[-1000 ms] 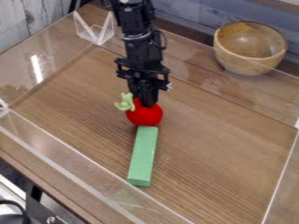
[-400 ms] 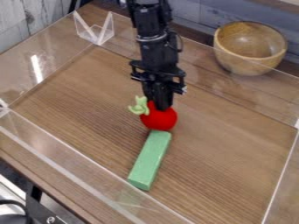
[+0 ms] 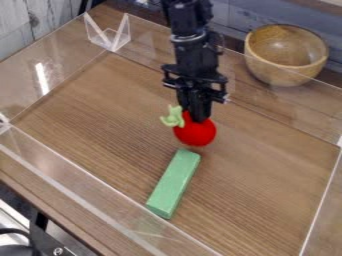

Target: Move the red object to the right side of the table

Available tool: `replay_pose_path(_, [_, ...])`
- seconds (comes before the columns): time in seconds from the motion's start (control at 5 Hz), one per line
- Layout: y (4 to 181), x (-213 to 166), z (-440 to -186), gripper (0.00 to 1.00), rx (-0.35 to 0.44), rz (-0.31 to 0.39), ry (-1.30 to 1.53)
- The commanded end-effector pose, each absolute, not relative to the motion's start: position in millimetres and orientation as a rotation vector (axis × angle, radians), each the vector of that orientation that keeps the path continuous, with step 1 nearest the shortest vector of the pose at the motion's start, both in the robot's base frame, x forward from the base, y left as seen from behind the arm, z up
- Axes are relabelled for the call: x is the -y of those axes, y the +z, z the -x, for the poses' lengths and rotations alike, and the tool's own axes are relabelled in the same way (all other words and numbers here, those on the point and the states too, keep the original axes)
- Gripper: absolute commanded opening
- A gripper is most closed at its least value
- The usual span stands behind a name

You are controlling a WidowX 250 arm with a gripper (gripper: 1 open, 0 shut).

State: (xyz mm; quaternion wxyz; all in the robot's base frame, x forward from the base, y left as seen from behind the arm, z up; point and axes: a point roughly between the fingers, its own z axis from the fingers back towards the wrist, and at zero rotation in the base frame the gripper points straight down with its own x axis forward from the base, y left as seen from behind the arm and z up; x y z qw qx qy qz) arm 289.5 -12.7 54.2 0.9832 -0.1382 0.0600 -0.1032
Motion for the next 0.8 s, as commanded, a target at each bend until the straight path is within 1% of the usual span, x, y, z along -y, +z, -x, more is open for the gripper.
replay_pose_path(0.0, [77.5, 24.0, -303.4, 0.00, -0.046, 0.268, -0.217])
replay_pose_path(0.6, [82.2, 58.1, -310.9, 0.00, -0.050, 0.276, -0.199])
